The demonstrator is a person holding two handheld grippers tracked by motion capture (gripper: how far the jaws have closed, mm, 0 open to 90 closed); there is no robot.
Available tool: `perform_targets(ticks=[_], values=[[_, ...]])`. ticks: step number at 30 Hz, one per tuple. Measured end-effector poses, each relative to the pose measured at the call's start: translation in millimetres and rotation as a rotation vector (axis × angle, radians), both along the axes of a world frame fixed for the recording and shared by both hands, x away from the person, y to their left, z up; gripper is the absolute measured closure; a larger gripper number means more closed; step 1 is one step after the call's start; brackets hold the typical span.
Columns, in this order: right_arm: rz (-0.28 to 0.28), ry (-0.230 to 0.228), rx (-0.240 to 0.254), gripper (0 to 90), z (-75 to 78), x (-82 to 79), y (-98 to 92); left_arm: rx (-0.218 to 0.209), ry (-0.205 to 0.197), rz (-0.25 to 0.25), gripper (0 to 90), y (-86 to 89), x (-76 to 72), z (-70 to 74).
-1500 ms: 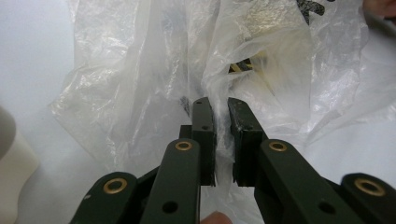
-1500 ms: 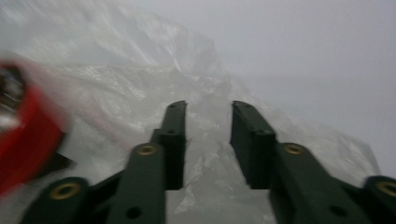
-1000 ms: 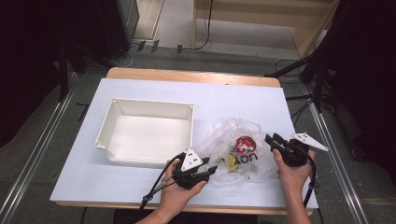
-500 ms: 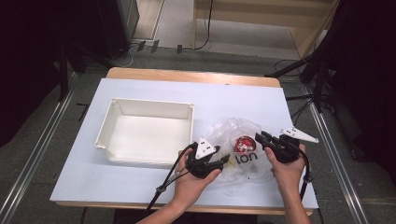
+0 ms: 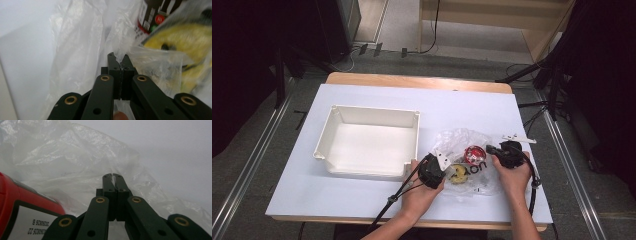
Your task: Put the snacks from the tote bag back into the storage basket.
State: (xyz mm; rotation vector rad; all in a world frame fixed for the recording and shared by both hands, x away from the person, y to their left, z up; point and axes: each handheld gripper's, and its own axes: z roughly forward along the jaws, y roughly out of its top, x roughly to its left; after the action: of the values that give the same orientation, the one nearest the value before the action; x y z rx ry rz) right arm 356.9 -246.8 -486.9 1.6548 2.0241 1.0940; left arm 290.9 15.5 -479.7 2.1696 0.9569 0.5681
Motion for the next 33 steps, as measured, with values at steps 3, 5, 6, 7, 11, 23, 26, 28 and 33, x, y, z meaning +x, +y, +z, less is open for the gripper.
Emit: perform_targets(ticks=[3,5,6,7,11,23,26,28,33], values=[[-0.002,-0.012,0.010,90.0,-1.0,-2.2,-3.1,0.010,-0.014,-0.016,90.0,-0.1,-3.3,-0.4],[-0.031,-0.084,-0.055,78.0,3.3,-11.2,0.4,0.003,-0.008,-0.021,90.0,1.3,-3.5,-0.2],[-0.044,-0.131,-0.053,70.2,6.9,-18.1,0.1,-0.007,-0.001,-0.022,90.0,2.0,-3.1,-0.2],[-0.050,-0.169,-0.022,68.0,10.8,-26.4,-1.3,-0.013,0.003,-0.024,89.7,2.6,-2.7,-0.1],[-0.023,-0.243,0.074,74.7,24.0,-55.5,-7.9,-0.024,0.002,-0.033,88.6,4.1,-2.7,0.2],[0.030,-0.047,-0.020,85.8,-3.1,-82.0,-16.0,-0.052,0.038,-0.022,86.4,7.0,0.9,0.1],[-0.010,-0.061,-0.090,89.2,-2.5,-83.1,-22.2,-0.049,0.036,-0.019,87.7,6.6,0.5,-0.1],[-0.025,-0.045,-0.058,88.7,-2.2,-83.3,-27.0,-0.045,0.032,-0.019,88.1,6.5,0.2,0.0],[-0.013,-0.109,0.042,80.5,13.7,-90.5,-26.9,-0.049,0.027,-0.020,88.6,7.3,0.0,0.2]])
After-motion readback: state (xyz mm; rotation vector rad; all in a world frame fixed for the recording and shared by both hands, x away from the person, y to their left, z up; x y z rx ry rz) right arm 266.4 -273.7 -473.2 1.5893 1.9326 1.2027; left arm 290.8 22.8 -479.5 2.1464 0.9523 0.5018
